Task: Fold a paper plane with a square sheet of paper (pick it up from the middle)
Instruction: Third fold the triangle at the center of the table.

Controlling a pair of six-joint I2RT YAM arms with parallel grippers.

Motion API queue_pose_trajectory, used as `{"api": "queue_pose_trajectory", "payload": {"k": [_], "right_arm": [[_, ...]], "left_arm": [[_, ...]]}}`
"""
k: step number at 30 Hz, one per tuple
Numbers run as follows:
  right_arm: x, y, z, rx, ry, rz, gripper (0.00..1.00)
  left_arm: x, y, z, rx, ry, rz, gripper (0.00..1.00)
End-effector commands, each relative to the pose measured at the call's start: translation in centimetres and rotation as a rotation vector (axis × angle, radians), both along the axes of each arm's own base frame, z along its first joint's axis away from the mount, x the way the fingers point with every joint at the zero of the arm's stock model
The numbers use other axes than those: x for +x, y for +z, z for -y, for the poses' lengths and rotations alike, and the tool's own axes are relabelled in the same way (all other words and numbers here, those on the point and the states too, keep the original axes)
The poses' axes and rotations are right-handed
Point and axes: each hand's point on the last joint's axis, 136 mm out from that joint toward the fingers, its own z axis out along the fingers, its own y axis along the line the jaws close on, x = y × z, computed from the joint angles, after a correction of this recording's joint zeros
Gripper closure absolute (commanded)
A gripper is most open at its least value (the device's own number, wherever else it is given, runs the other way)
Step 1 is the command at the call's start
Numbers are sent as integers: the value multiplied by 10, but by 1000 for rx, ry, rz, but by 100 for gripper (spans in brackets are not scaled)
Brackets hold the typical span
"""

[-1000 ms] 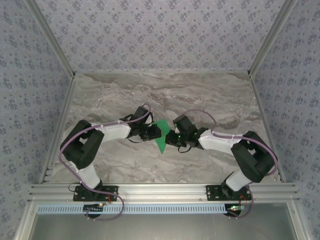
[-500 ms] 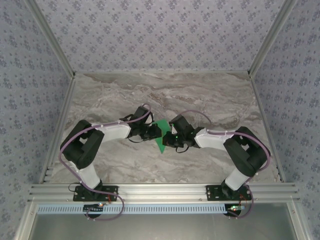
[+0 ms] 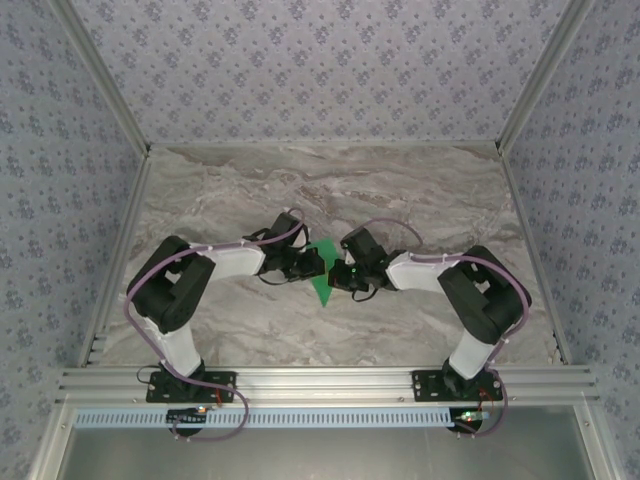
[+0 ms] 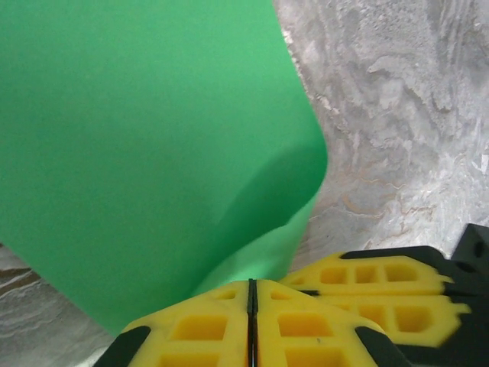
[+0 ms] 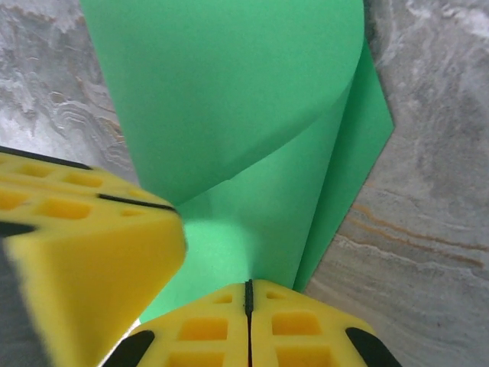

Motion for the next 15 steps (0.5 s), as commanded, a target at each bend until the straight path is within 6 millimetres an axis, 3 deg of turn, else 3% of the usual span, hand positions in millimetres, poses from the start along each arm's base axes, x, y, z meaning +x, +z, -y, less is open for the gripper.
{"api": "queue_pose_trajectory", "payload": {"k": [1, 9, 15], "right_arm": [[8, -4, 3, -30, -9, 17, 92], [-1, -19, 19, -68, -76, -22, 92], [-3, -26, 26, -64, -141, -37, 92]], "left_arm": [[4, 8, 10, -31, -36, 31, 90], [5, 18, 7, -30, -22, 50, 89], [2, 15, -6, -17, 58, 45, 81]]}}
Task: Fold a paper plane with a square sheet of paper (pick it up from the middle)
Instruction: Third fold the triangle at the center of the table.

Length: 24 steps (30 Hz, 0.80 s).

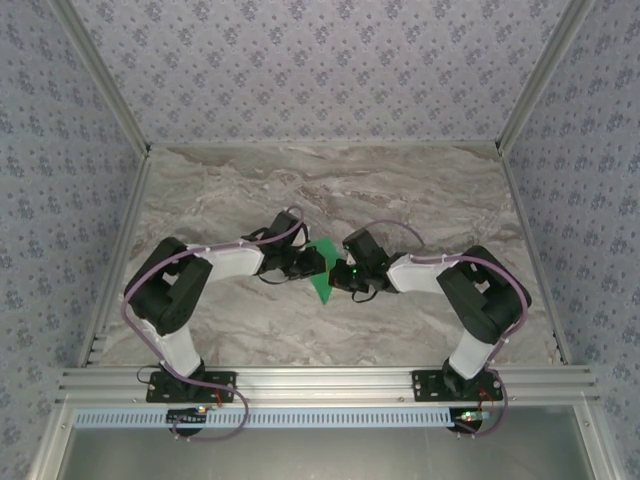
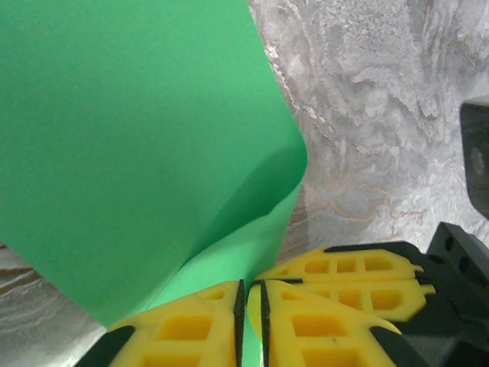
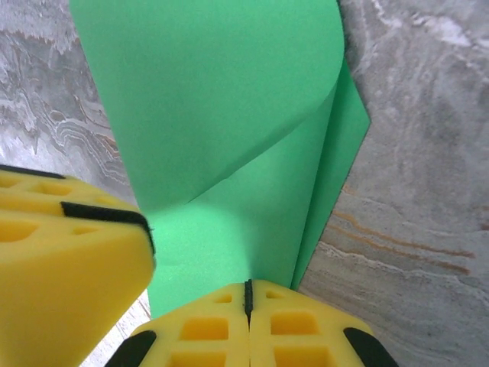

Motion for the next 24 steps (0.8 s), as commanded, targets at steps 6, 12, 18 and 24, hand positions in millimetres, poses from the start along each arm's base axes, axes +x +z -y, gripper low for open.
{"api": "queue_pose_trajectory", "payload": {"k": [6, 12, 18, 24], "right_arm": [[-5, -22, 21, -72, -95, -43, 91], [-4, -16, 17, -54, -87, -32, 88], [-3, -13, 17, -46, -86, -26, 86], [-2, -10, 18, -44, -89, -20, 85]], "left_arm": [[-2, -4, -13, 16, 102, -2, 75], [-3, -9, -24, 60, 145, -7, 62], [-2, -9, -26, 71, 150, -7, 57], [-1, -3, -34, 98, 171, 27, 56]]}}
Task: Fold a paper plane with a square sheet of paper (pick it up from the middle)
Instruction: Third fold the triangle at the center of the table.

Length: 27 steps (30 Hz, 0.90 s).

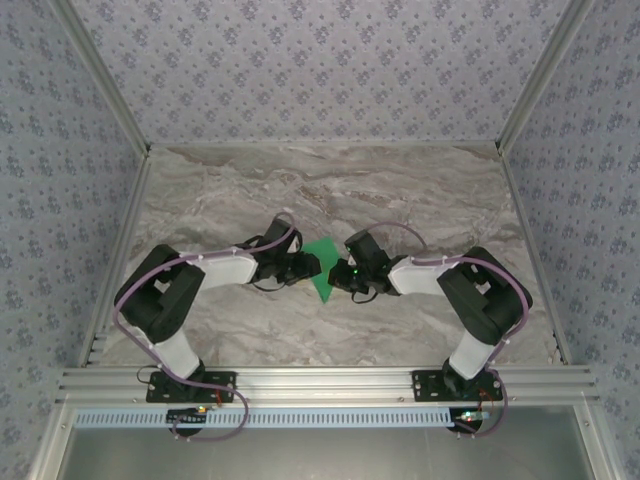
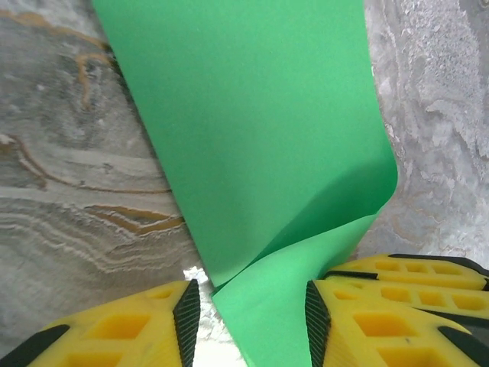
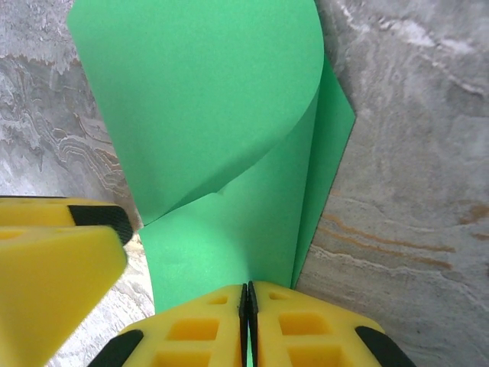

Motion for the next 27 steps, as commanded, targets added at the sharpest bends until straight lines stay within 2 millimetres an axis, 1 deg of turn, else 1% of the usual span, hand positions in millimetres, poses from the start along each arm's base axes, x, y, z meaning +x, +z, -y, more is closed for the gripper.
{"api": "queue_pose_trajectory", "payload": {"k": [1, 8, 14, 17, 22, 27], "right_arm": [[-4, -11, 16, -60, -38, -21, 85], [-4, -6, 14, -36, -37, -13, 85], [-2, 10, 11, 9, -34, 30, 79], [-1, 15, 10, 19, -28, 40, 78], [-2, 16, 9, 26, -25, 40, 78], [-2, 15, 10, 22, -27, 35, 78]], "left_arm": [[1, 9, -6, 19, 13, 30, 56], [-2, 5, 2, -8, -12, -2, 57], [-2, 6, 6, -17, -26, -5, 56], [-2, 8, 10, -38, -38, -5, 56], [-2, 15, 18, -92, -59, -3, 57], [-2, 19, 19, -112, -52, 7, 59]]}}
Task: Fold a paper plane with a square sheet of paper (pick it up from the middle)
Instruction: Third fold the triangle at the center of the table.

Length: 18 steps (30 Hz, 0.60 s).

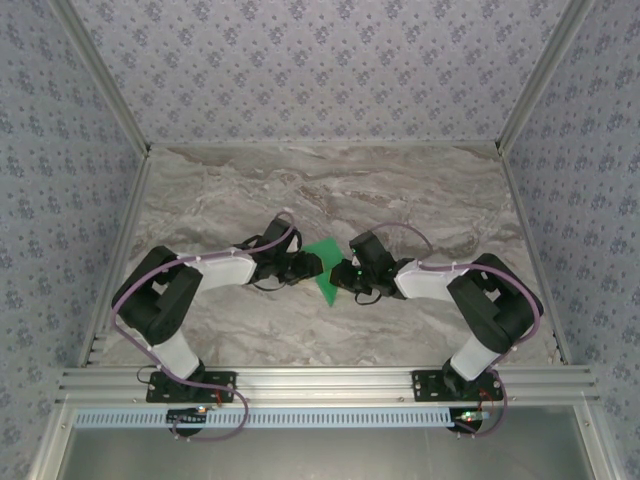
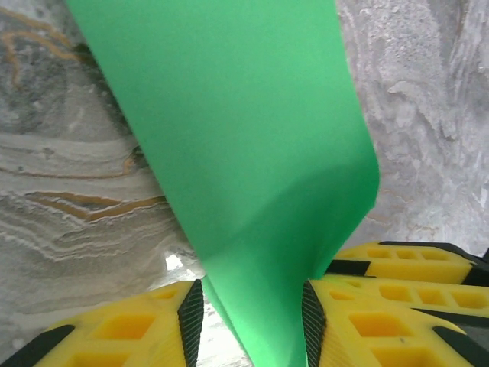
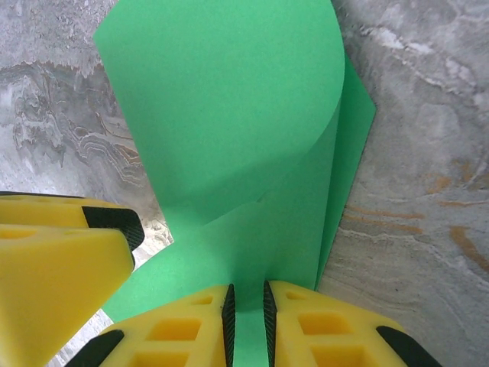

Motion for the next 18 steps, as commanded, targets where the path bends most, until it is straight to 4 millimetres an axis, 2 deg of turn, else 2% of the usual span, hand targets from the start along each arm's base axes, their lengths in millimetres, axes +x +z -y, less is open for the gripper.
{"api": "queue_pose_trajectory", "payload": {"k": [1, 9, 18], "right_arm": [[2, 3, 4, -4, -17, 8, 78], [2, 2, 6, -14, -24, 1, 78], [3, 6, 6, -3, -28, 5, 78]], "left_arm": [[2, 10, 8, -47, -8, 17, 60], [-3, 17, 9, -89, -10, 23, 62], [-6, 16, 20, -148, -46, 0, 74]]}}
